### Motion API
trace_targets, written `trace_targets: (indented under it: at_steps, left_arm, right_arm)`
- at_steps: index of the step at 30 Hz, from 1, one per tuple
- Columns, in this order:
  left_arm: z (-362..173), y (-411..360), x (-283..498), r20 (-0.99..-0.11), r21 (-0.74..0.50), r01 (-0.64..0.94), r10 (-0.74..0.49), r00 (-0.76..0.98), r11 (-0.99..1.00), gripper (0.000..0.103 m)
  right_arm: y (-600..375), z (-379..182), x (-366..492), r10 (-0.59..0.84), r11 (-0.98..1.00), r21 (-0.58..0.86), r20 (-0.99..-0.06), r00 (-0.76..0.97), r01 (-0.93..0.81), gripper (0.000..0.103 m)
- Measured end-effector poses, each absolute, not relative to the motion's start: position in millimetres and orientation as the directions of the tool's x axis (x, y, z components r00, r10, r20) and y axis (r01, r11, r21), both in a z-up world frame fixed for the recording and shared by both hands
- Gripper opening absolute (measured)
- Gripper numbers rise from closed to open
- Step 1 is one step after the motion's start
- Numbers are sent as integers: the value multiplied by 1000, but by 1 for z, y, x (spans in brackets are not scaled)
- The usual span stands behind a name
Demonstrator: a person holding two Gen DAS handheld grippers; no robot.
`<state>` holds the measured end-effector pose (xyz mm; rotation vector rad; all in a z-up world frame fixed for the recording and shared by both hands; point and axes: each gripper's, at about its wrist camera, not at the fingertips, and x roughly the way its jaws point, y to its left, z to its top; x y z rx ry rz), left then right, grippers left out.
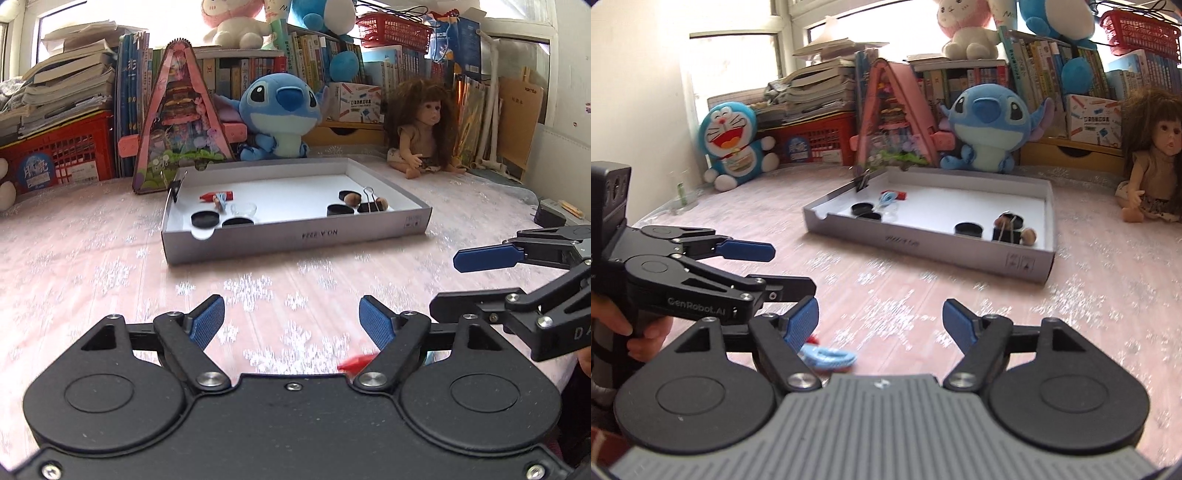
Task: Organize rigid objects
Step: 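Move the left tool to the other red marker while the right tool approaches a blue clip, then grasp the red marker with the left tool while the right tool grasps the blue clip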
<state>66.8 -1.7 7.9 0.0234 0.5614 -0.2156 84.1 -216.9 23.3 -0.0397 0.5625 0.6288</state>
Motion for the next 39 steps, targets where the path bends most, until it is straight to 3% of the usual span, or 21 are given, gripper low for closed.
trace_targets:
  at_steps: [5,10,13,15,17,31,39]
  left_arm:
    - [0,3,57,-536,-51,179,-178,826,983,79]
    - [-5,9,57,-544,-85,156,-177,821,984,79]
    - [-6,9,56,-546,-87,151,-174,820,985,79]
    - [-7,9,56,-548,-88,149,-173,818,985,79]
    - [-7,10,56,-546,-93,145,-172,820,985,79]
    - [2,-11,29,-523,-173,192,-255,813,966,79]
    - [-6,-47,30,-549,-124,149,-193,813,981,74]
  right_arm:
    - [-206,13,70,555,794,119,-544,630,-596,83]
    - [-199,3,66,560,790,142,-564,607,-596,74]
    - [-197,3,64,571,783,149,-556,604,-604,63]
    - [-195,4,64,570,785,153,-555,605,-600,48]
    - [-195,3,65,566,791,160,-556,608,-590,42]
    - [-223,1,67,404,906,109,-511,758,-409,42]
    - [-234,-2,58,309,947,74,-471,826,-311,42]
